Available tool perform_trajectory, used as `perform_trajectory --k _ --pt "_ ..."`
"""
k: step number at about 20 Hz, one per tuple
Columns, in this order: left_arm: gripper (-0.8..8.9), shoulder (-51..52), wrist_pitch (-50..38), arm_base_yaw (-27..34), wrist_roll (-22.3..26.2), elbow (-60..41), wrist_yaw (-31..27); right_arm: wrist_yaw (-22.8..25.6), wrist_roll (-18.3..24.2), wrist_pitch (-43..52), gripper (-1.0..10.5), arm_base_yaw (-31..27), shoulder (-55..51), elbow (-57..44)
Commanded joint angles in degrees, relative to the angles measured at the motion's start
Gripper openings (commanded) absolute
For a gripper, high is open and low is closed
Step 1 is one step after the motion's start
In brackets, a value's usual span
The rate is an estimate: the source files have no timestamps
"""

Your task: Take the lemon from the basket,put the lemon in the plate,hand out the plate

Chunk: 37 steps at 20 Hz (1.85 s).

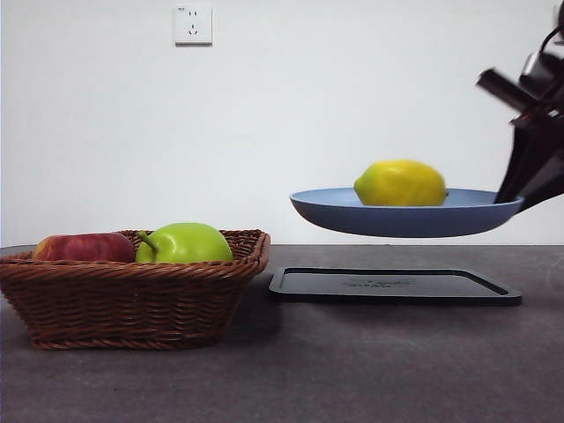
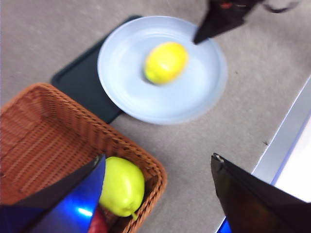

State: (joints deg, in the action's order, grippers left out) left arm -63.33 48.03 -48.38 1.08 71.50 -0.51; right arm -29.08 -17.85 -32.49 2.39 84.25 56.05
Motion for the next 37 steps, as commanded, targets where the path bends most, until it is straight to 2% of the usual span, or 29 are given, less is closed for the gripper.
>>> perform_trajectory --k 1,7,12,17,22,25,28,31,33,37 --pt "3.76 0.5 1.0 -0.2 0.6 0.9 0.1 -0.4 -0.5 1.0 0.0 -0.8 8.4 7.3" --pt "3.76 0.6 0.9 -0.2 0.6 0.9 0.1 1.0 -0.7 1.2 0.0 -1.3 24.5 19.9" --pt "3.76 0.6 -0.3 -0.2 0.5 0.9 -1.0 2.9 -1.8 3.5 0.0 -1.3 28.0 20.8" --pt "3.76 0.6 -0.4 -0.2 0.5 0.9 -1.1 3.9 -1.4 2.9 0.3 -1.3 28.0 20.8" --pt "3.76 0.6 -0.4 -0.2 0.5 0.9 -1.1 3.9 0.7 2.2 1.7 -1.3 28.0 20.8" --pt "3.76 0.6 -0.4 -0.2 0.5 0.9 -1.9 3.9 1.5 1.8 1.7 -2.1 26.2 20.8" --pt "3.75 0.5 -0.6 0.0 1.0 0.9 -4.8 4.0 4.5 -1.1 1.7 -2.7 20.1 20.8" --pt "3.74 0.5 -1.8 1.4 2.5 0.9 -5.6 4.7 9.3 -6.9 1.7 -2.7 12.2 20.8" --pt "3.27 0.5 -3.3 2.4 3.8 0.9 -5.6 5.5 11.6 -11.6 1.5 -2.3 6.6 20.8" --pt "0.68 0.5 -3.8 5.5 6.8 0.9 -5.5 6.9 15.0 -17.5 0.2 0.9 -3.1 20.7"
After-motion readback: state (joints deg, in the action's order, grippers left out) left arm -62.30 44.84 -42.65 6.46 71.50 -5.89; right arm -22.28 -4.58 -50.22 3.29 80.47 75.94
